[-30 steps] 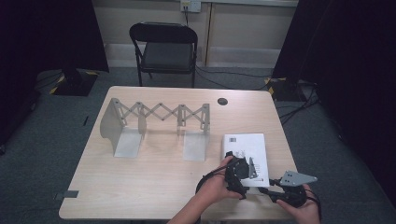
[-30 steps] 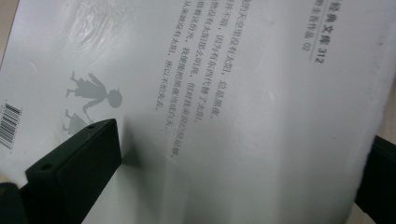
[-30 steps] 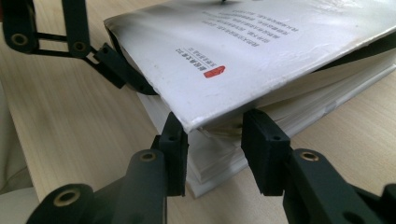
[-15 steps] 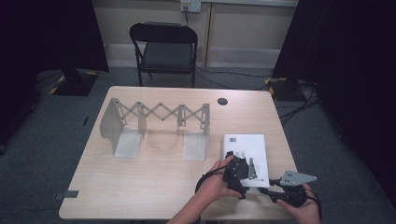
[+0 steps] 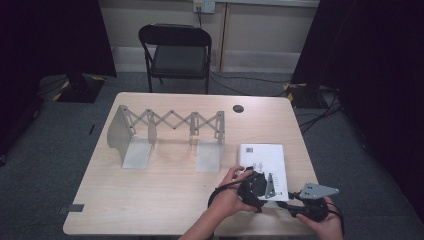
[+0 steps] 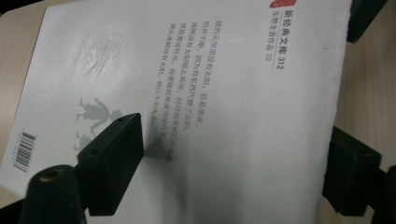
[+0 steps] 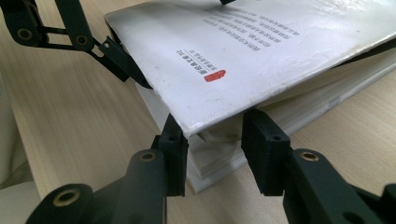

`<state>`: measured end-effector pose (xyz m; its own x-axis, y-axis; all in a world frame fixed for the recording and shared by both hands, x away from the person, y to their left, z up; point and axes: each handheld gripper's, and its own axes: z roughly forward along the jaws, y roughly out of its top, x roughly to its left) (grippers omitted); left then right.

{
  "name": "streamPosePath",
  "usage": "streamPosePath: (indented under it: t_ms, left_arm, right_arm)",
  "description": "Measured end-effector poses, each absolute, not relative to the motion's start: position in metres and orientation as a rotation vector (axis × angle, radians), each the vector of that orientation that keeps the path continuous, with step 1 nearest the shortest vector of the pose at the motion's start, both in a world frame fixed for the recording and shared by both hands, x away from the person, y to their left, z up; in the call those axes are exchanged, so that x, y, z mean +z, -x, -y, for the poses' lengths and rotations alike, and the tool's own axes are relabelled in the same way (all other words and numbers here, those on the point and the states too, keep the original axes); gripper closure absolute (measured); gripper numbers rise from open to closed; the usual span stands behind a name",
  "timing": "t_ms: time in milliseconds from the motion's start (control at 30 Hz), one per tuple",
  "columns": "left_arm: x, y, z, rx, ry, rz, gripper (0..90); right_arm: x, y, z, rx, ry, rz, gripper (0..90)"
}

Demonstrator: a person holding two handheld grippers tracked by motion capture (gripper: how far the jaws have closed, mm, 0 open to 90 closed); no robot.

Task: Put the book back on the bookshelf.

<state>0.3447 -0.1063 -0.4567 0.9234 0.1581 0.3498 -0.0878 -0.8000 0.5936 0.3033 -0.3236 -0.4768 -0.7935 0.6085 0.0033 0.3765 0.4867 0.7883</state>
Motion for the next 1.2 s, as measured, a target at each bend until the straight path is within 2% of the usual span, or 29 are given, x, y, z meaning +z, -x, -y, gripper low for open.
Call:
streamPosePath:
  t_ms: [200,500,1200]
  left_arm:
    - [-0.4536,-0.3389,0.1060,0.531,-2.446,-0.055,26.6]
    - [-0.4515,-0.3378,0.1095,0.541,-2.455,-0.066,30.9]
    - [-0.4504,-0.3375,0.1115,0.549,-2.471,-0.064,30.0]
  right_arm:
    - [-0.4763,-0.3029,0.3237,1.202,-0.835,-2.453,61.5]
    - [-0.4795,-0.3022,0.3250,1.216,-0.842,-2.454,50.4]
    - [-0.4778,-0.3068,0.3240,1.158,-0.839,-2.415,55.9]
